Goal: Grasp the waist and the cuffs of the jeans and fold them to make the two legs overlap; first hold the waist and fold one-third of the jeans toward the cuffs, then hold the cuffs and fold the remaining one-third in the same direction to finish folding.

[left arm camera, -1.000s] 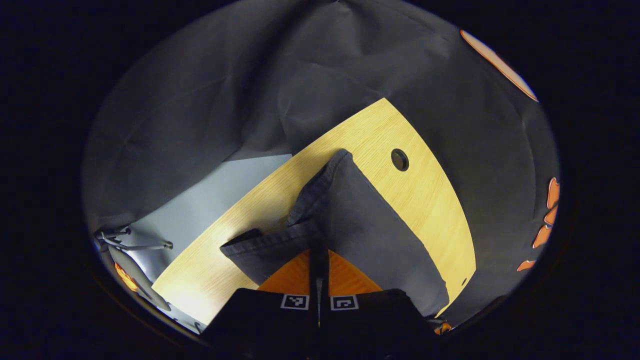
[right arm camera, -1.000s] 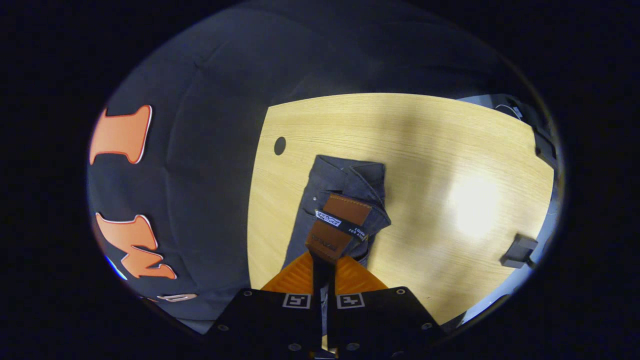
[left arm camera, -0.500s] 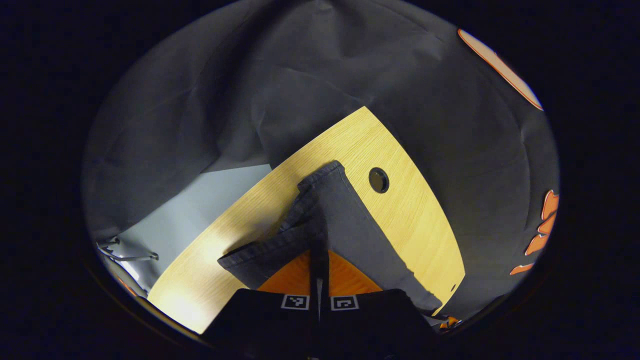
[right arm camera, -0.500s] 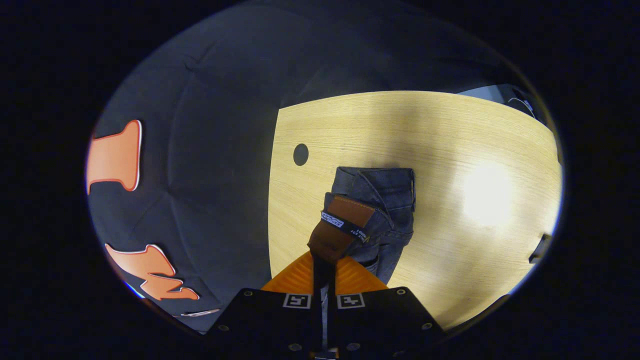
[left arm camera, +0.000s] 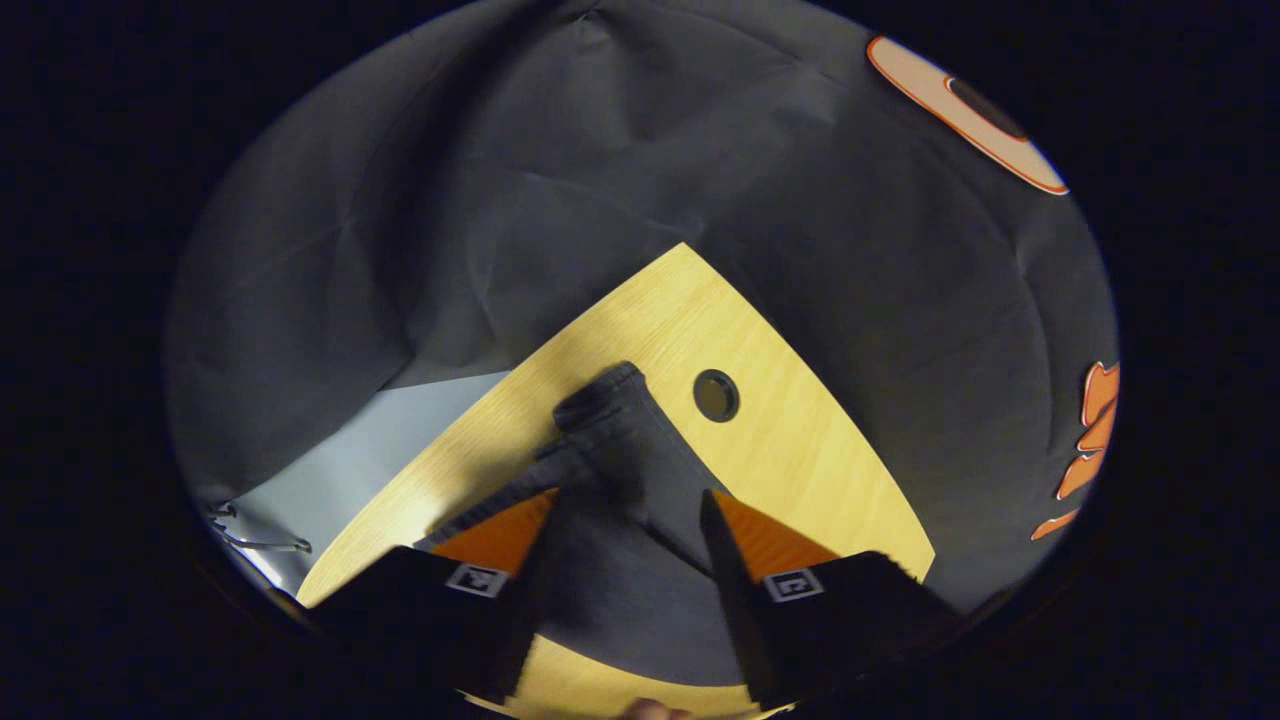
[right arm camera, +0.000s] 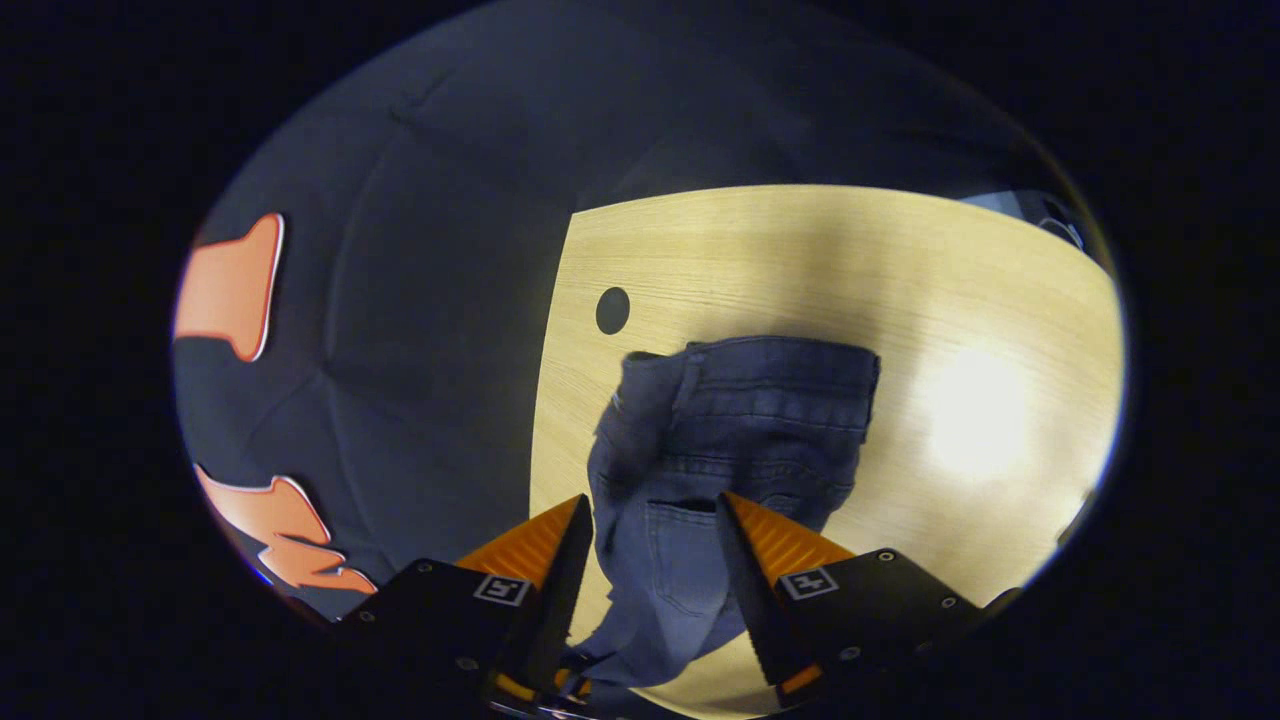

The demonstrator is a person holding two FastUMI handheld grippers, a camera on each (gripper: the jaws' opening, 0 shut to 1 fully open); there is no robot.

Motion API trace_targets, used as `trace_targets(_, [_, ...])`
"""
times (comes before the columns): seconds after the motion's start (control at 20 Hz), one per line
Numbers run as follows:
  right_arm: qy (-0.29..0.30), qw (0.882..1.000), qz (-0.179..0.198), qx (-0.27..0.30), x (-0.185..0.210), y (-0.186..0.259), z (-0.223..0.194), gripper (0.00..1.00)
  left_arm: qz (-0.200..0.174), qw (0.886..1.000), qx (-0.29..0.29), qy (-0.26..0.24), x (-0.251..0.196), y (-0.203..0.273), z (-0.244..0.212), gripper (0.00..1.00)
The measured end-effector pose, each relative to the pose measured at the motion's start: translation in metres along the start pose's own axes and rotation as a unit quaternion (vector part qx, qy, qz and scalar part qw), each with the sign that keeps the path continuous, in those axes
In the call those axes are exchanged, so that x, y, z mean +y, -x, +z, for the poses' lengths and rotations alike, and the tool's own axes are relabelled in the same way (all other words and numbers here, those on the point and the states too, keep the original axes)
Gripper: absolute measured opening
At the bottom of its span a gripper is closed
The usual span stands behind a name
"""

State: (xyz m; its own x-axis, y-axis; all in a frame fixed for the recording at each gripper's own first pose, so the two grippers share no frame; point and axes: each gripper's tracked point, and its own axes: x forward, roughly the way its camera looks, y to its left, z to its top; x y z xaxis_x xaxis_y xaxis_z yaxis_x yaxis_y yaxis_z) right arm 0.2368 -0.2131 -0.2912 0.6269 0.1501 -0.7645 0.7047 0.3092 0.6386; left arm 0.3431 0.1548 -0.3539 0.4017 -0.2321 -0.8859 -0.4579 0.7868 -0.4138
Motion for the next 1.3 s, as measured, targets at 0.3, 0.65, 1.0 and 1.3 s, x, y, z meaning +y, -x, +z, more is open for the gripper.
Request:
trace_targets(0.3, [0.107,0.992,-0.066,-0.018,-0.059,0.011,-0.006,0.95,-0.02,0.984,-0.129,-0.123,-0.023,0.03,0.016,0.92])
trace_targets(0.65, [0.109,0.989,-0.101,0.011,-0.093,-0.014,-0.03,0.98,-0.081,0.931,-0.276,-0.223,-0.076,0.109,0.017,0.95])
trace_targets(1.0, [0.089,0.993,-0.081,-0.018,-0.084,-0.045,-0.015,0.98,-0.106,0.867,-0.395,-0.285,-0.097,0.203,-0.008,0.94])
trace_targets(1.3, [0.106,0.99,-0.083,-0.051,-0.09,-0.054,-0.004,0.98,-0.136,0.837,-0.43,-0.31,-0.122,0.265,-0.066,0.94])
